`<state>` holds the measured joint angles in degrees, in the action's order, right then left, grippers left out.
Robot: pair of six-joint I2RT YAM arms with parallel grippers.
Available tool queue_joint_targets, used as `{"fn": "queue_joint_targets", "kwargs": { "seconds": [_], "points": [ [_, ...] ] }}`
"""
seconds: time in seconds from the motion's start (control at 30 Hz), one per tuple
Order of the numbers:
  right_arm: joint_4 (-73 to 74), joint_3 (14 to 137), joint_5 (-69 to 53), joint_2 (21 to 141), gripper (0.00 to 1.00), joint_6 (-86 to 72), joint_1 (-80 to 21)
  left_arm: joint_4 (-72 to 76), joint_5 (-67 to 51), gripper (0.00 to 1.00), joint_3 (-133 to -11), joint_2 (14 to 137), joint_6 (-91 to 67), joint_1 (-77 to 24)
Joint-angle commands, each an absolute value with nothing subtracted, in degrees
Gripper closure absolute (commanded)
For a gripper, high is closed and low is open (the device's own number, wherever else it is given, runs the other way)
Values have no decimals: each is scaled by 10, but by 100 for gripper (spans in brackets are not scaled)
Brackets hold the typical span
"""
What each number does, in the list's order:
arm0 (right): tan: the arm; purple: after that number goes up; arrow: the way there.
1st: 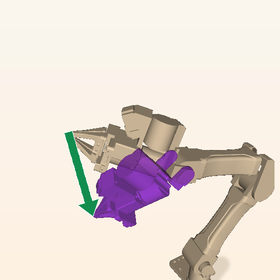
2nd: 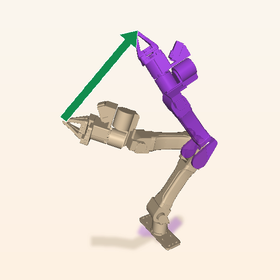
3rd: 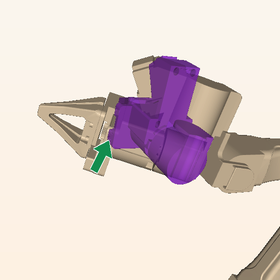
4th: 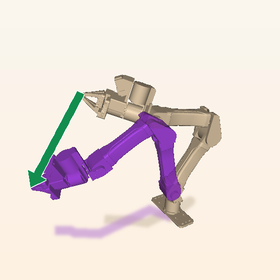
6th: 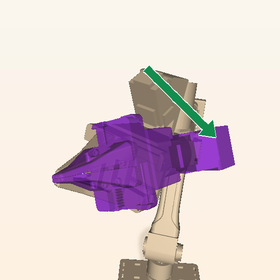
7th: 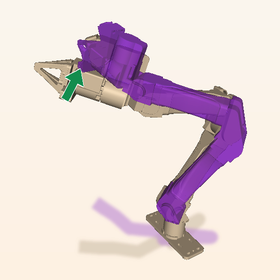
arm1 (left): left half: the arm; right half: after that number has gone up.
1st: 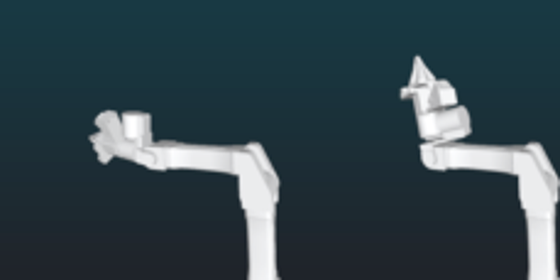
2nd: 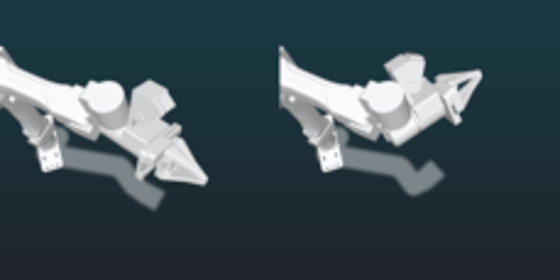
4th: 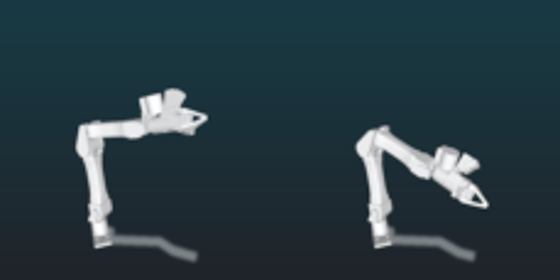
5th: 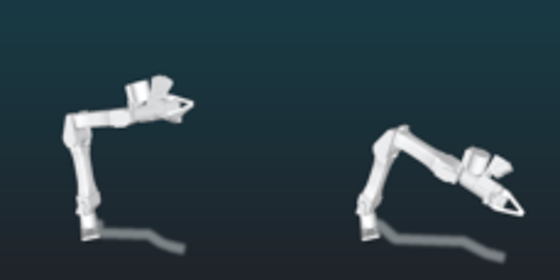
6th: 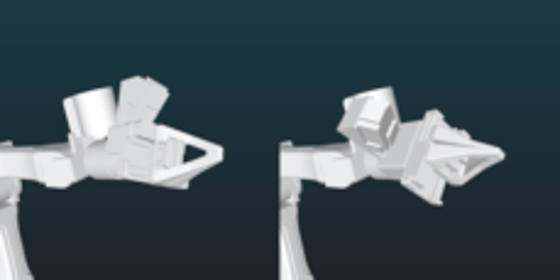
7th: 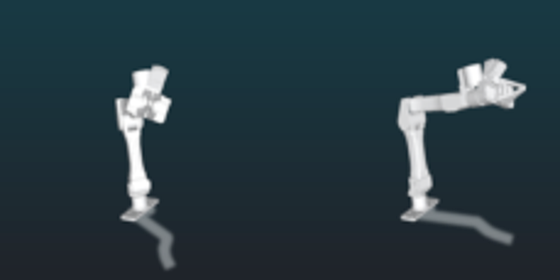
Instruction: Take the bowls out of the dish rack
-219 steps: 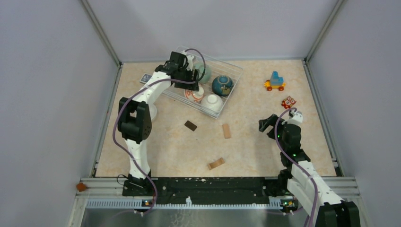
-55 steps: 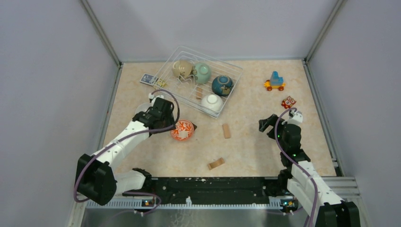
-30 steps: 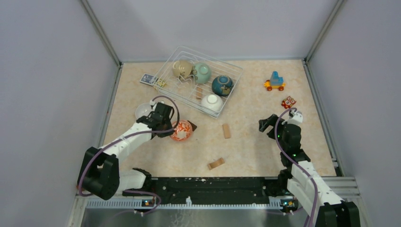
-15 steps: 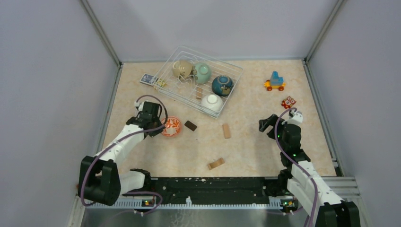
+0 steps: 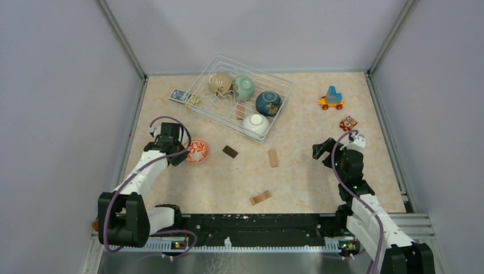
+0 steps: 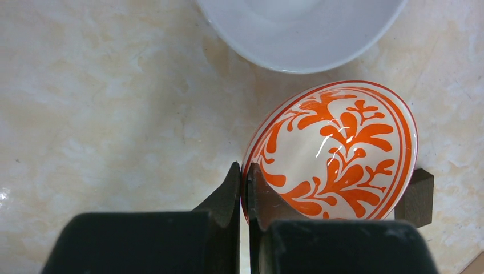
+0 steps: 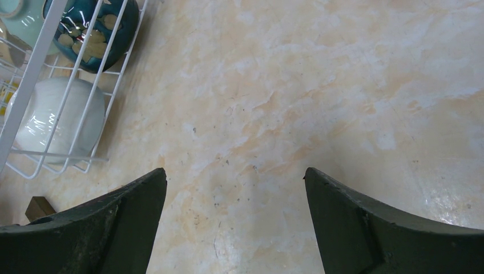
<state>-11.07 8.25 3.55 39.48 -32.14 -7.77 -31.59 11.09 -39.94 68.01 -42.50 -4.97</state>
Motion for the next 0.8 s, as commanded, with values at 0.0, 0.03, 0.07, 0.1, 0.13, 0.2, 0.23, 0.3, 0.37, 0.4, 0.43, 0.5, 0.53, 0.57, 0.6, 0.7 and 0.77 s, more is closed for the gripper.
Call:
{"fn": "queue_joint_targets", "kwargs": {
  "seconds": [0.0,0.03,0.07,0.1,0.13,0.2,0.23,0.3,0.37,0.4,0.43,0.5,0.53,0.57,0.6,0.7,0.77],
  "points": [
    [-129,85,37,396,10,-320,-81,-344,143,95,-402,678,-444,-23],
    [-129,85,38,396,10,-320,-81,-352,153,93,-403,676,-450,-20],
    [-129,86,38,396,10,-320,-81,-357,158,90,-403,675,-452,-18],
    [-129,85,38,396,10,-320,-81,-359,159,87,-402,674,-451,-17],
    [-129,85,39,396,10,-320,-81,-359,156,83,-401,672,-450,-17],
    [-129,85,38,396,10,-320,-81,-358,144,72,-402,668,-444,-17],
    [-130,85,38,396,10,-320,-81,-359,138,65,-405,664,-437,-17],
    [-129,85,39,396,10,-320,-81,-366,124,55,-417,652,-424,-17],
    [-129,85,39,396,10,-320,-81,-380,121,47,-438,635,-416,-17],
    [-129,86,39,395,10,-320,-81,-385,121,44,-449,626,-407,-17],
    [-129,85,40,395,10,-320,-81,-389,120,41,-463,617,-397,-17],
    [-128,85,40,395,10,-320,-81,-402,114,38,-493,606,-378,-18],
    [-128,85,40,396,10,-320,-81,-409,112,37,-507,601,-370,-18],
    [-128,86,40,395,10,-320,-81,-413,103,33,-524,597,-360,-18],
    [-128,85,40,395,10,-320,-81,-413,84,23,-531,591,-346,-18],
    [-127,85,40,395,10,-320,-81,-385,-30,3,-541,566,-285,-18],
    [-128,85,40,394,10,-320,-81,-342,-114,1,-526,541,-248,-18]
  ]
}}
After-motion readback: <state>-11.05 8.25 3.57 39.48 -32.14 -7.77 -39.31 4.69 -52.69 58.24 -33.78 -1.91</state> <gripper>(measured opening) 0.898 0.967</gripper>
